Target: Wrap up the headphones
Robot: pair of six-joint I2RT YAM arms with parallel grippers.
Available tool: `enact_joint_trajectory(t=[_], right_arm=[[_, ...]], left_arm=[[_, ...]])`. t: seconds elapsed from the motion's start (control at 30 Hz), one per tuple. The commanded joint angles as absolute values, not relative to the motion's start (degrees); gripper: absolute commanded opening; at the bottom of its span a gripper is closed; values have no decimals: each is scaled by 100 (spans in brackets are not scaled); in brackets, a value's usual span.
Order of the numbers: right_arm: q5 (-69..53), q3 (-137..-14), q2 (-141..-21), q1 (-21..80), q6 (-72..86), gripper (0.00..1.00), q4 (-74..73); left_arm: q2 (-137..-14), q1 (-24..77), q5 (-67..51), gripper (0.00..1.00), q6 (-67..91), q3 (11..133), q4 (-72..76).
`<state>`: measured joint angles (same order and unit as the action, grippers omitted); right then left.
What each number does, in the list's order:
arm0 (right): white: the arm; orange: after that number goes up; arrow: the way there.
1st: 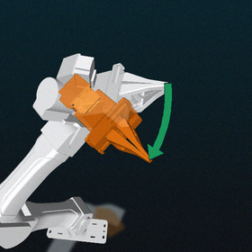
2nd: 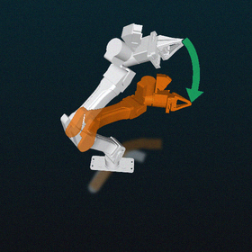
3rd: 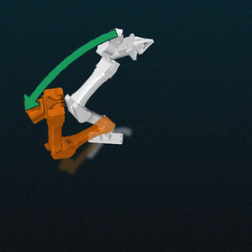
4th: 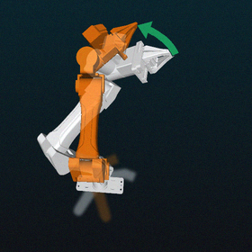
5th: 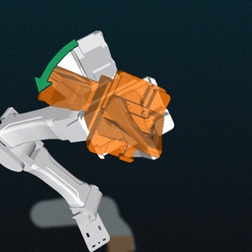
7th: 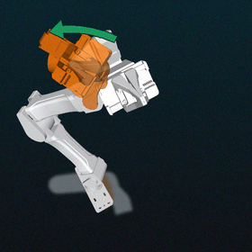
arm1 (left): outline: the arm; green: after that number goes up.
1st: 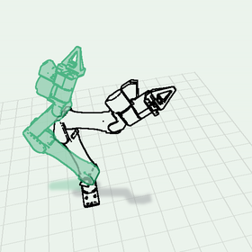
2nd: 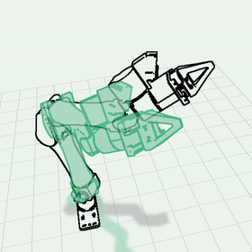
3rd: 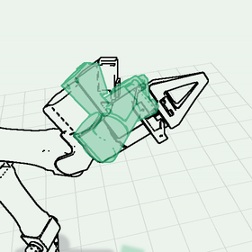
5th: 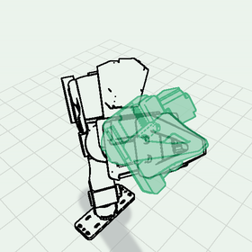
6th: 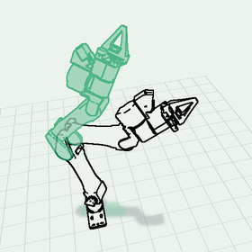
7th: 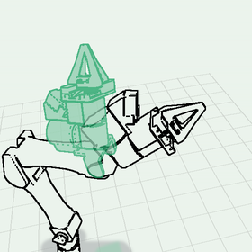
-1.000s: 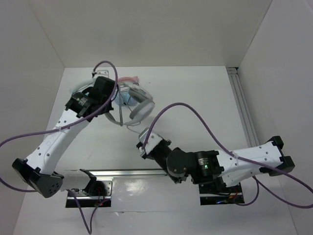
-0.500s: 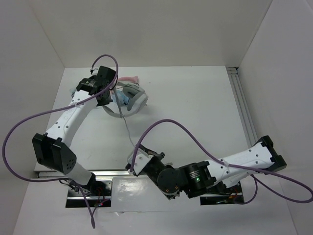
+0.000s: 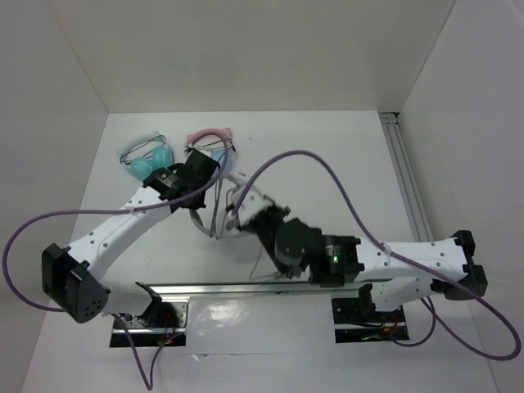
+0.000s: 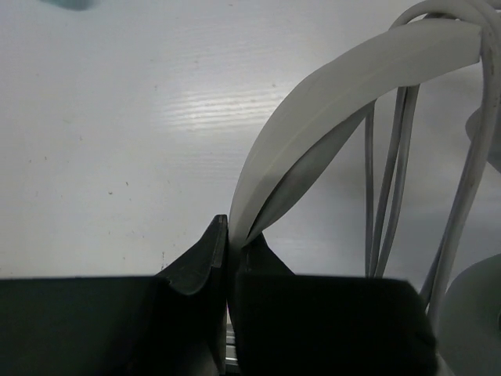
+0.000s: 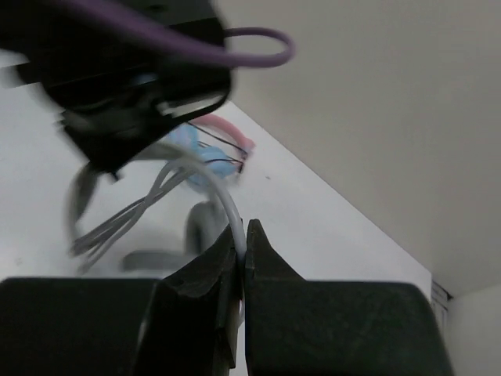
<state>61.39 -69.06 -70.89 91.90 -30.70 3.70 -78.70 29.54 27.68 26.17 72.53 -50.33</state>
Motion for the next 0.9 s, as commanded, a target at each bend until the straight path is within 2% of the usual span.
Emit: enact_joint_trajectory(t=[0.0, 0.27, 0.47, 0.6, 0.7, 0.73, 0.87], right_arm=[[5407, -7347, -6803, 8238, -2962, 0, 247], [3693, -7840, -7074, 5857, -2365, 0, -316], [3165, -7901, -7417, 5037, -2364, 0, -369], [2393, -7840, -7567, 4483, -2040, 0, -500], [1410, -7551, -7567, 4001, -1759, 0, -501], [475, -7463, -7498, 3895, -1680, 1, -449], [-1368, -6866, -7427, 3507, -1039, 6, 96]], left_arm=[[-7208, 3548, 2892, 0, 2321, 7041, -4667], [-6442, 4921, 3042, 0, 2426, 6864, -5431], [-6065, 5580, 2613, 0, 2426, 7320, -5976], [-5704, 5581, 2286, 0, 2189, 7882, -6134], [-5643, 5581, 2224, 0, 2188, 8673, -6459], [-5695, 5581, 2224, 0, 2128, 9075, -6512], [-5871, 5581, 2145, 0, 2057, 10035, -6688]])
